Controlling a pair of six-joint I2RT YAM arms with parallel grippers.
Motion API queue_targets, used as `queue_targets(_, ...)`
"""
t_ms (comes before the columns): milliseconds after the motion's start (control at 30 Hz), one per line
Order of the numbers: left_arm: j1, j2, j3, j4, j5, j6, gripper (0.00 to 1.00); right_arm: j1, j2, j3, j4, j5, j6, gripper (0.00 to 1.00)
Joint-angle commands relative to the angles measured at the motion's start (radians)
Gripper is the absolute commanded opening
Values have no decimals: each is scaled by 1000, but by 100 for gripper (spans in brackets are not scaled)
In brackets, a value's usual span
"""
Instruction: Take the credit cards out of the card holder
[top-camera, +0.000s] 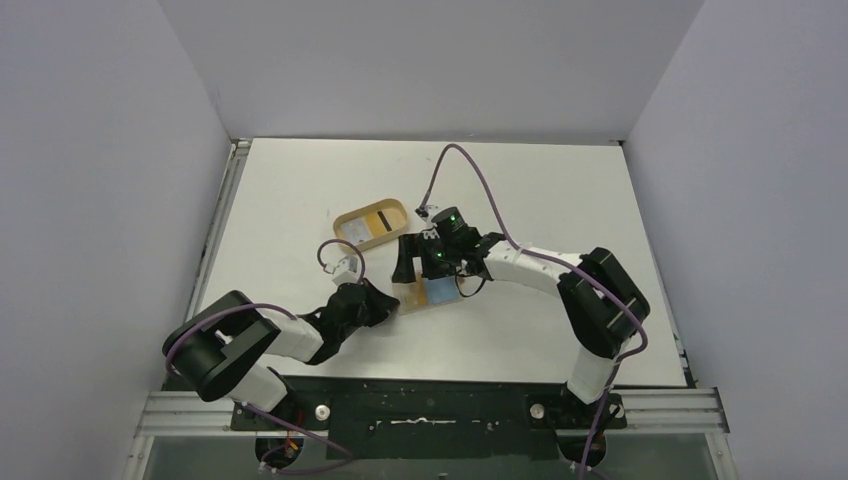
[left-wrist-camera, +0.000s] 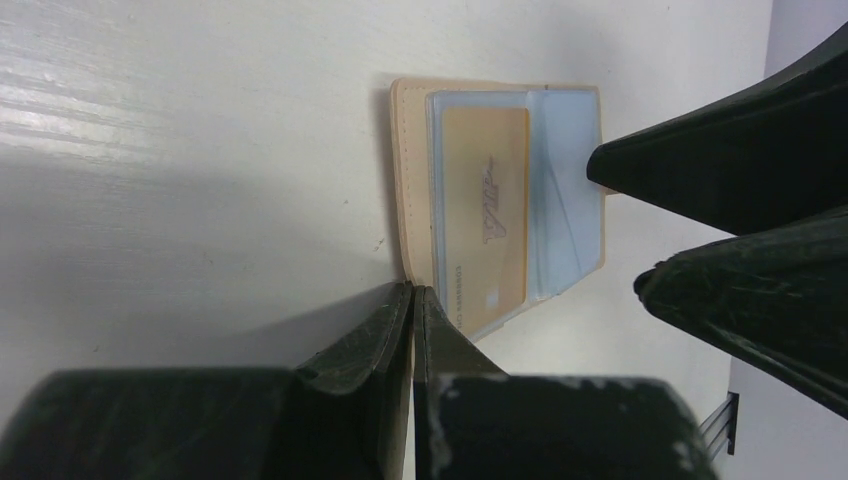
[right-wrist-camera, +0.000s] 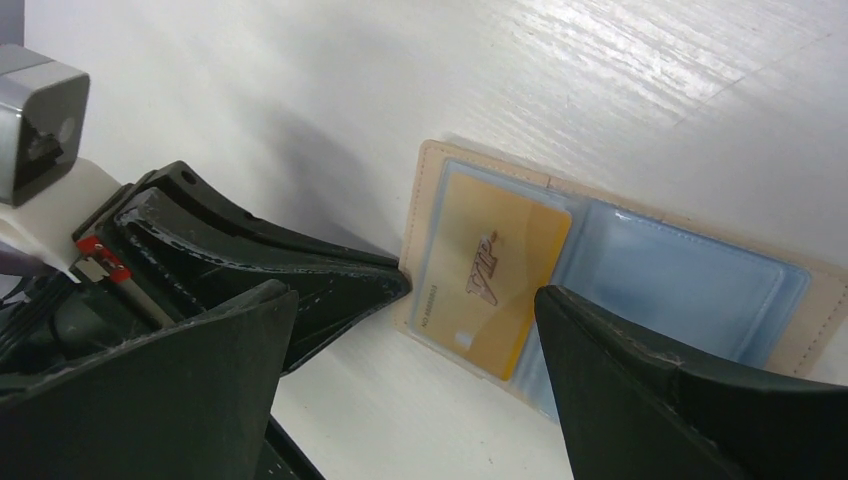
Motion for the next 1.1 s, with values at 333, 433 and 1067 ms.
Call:
queue_targets(333,-2,42,14,-66,29,46,0,-18,50,-79,137,14,32,95)
queue_targets(433,-2,50,13,-59,31,46,0,-14,68,-88,167,11,42,95)
queue_targets(1067,0,62,6,-49,28,41,0,12,-20,-81,134,12,58,93)
